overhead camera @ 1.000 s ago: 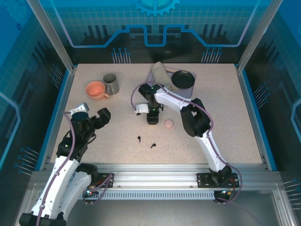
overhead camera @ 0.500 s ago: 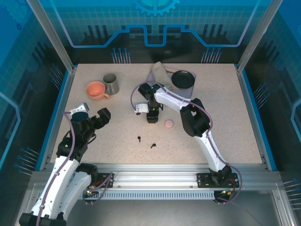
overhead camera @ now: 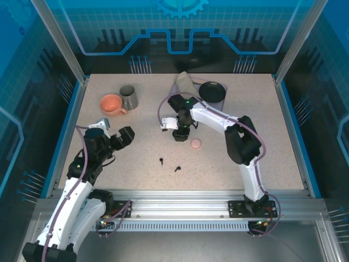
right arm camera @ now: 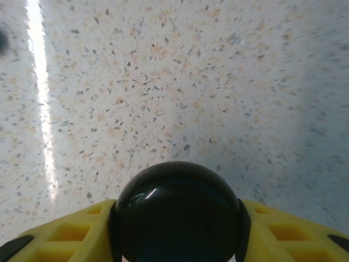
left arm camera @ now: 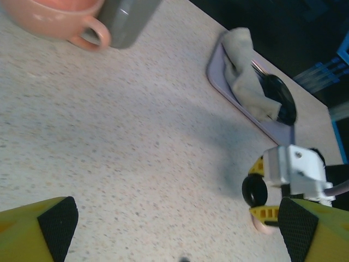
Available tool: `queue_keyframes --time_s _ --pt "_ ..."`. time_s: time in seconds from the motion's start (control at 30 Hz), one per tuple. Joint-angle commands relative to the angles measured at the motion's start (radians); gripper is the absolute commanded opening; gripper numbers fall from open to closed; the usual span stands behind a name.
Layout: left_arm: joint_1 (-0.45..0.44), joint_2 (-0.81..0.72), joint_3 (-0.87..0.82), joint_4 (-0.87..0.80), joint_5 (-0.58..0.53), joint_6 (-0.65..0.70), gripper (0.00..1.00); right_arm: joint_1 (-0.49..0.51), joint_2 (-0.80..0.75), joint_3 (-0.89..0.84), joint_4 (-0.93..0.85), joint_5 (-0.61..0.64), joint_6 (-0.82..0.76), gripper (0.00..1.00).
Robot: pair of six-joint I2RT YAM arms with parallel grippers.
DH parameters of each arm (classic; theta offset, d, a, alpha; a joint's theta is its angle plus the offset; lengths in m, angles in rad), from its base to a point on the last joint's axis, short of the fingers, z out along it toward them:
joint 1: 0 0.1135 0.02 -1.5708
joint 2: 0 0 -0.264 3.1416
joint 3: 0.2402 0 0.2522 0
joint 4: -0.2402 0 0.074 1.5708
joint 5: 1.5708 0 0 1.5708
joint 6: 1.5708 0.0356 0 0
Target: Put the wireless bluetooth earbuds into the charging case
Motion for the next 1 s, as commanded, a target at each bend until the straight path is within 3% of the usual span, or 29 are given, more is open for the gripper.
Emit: queue_keyframes --time_s 0.0,0.27,0.4,0.7,0.97 --pt "0.009 0.031 0.012 0.069 0.182 0.022 0.96 -0.02 -0.146 -0.1 0.089 -0.053 0.025 0.51" --pt "0.005 0.162 0.047 0.281 0.495 -0.069 0.91 -0.037 -0.489 -0.379 0.257 -0.137 0.061 0.52" --pt "-0.042 0.238 0.067 0.4 0.587 -0.144 0.9 -0.038 -0.619 -0.462 0.309 -0.18 0.081 0.52" --pt "-0.287 0.387 0.228 0.402 0.589 -0.099 0.85 -0.04 -0.782 -0.527 0.328 -0.233 0.121 0.51" --pt "-0.388 0.507 0.313 0.416 0.565 -0.081 0.8 -0.036 -0.841 -0.556 0.329 -0.226 0.139 0.51"
